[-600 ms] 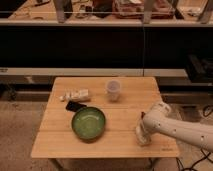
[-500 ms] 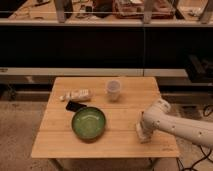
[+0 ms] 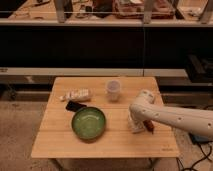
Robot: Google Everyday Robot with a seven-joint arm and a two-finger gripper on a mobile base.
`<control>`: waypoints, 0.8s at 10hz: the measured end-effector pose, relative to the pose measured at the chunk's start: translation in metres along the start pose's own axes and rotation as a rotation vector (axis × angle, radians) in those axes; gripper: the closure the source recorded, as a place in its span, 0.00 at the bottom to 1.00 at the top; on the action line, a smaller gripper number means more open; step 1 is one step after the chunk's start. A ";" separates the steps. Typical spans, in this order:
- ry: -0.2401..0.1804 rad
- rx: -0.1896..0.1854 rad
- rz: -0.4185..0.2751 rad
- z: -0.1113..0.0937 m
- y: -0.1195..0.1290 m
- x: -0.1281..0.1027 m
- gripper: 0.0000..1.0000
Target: Wipe the white sponge on the table
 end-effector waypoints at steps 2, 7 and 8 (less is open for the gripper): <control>-0.006 0.019 -0.037 -0.001 -0.025 0.000 0.91; -0.028 0.139 -0.234 -0.022 -0.100 -0.059 0.91; -0.037 0.146 -0.266 -0.023 -0.103 -0.076 0.91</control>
